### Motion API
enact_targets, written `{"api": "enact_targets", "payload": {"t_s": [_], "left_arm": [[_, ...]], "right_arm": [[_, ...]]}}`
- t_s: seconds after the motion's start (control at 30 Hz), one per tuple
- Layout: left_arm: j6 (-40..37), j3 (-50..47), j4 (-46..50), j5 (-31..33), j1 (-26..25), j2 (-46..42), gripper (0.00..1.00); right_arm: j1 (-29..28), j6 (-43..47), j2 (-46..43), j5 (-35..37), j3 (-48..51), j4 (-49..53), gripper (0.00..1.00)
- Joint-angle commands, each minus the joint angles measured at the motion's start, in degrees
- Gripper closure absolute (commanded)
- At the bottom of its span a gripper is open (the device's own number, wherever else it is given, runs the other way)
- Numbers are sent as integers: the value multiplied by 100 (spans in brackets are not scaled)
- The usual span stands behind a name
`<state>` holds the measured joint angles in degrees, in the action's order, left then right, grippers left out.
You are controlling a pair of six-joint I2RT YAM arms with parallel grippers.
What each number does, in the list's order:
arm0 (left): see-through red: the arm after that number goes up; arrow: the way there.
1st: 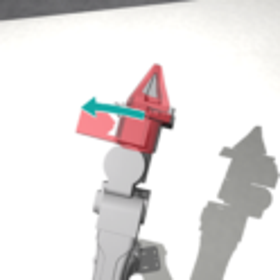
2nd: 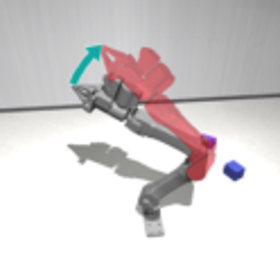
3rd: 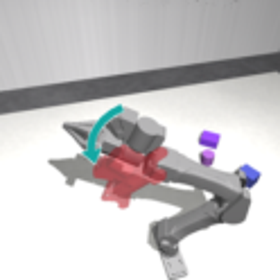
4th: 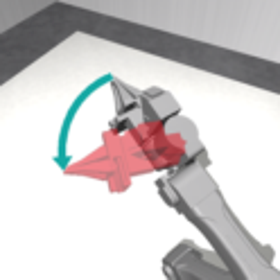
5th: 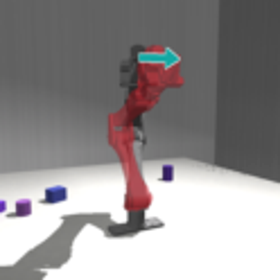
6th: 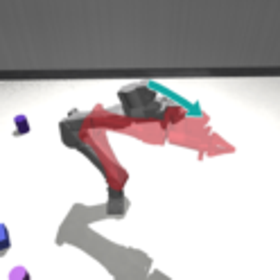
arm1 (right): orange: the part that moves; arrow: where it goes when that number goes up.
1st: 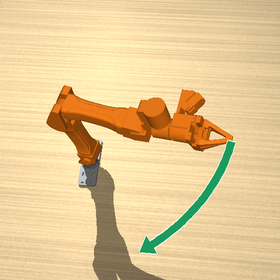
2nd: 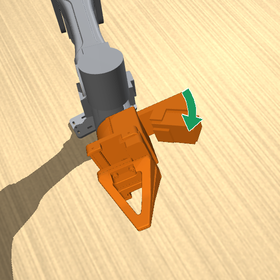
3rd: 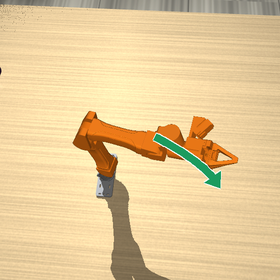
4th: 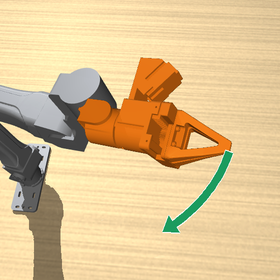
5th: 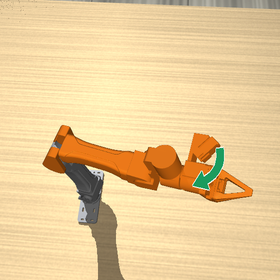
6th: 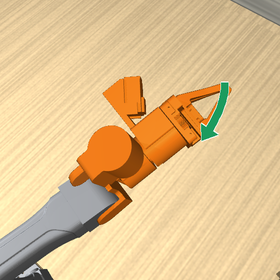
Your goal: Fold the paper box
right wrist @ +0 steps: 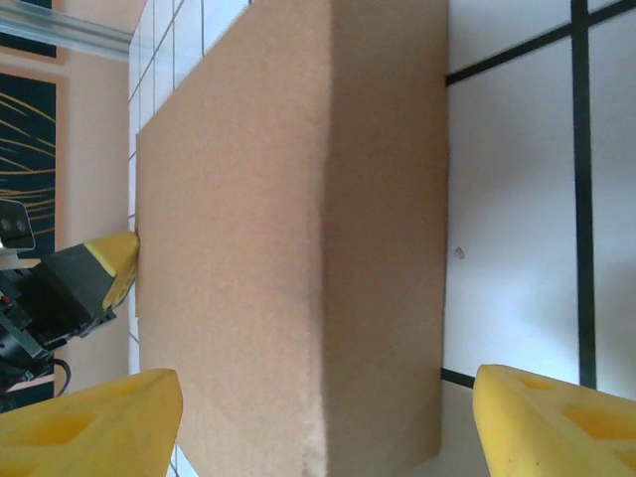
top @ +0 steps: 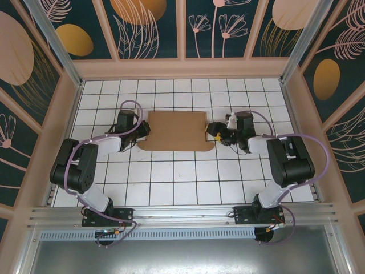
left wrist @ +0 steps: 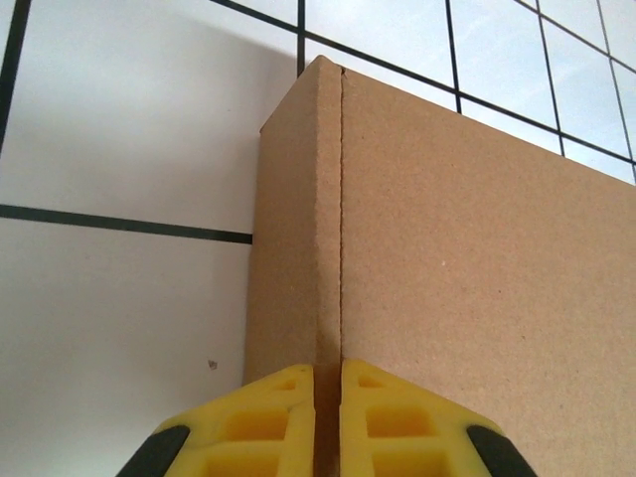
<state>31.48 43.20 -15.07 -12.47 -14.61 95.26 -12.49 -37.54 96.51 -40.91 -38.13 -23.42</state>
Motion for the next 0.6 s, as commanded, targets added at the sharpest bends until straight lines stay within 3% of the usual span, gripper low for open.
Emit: {"api": "enact_targets", "payload": {"t_s": [0.0,0.57], "left_arm": [[-208,-171,766,-141,42,514,94],[-287,-204,931,-296,454,776,99]], "right_arm": [[18,-73,343,-456,-198,-392,22],[22,65,808,-497,-538,-163,20]]}}
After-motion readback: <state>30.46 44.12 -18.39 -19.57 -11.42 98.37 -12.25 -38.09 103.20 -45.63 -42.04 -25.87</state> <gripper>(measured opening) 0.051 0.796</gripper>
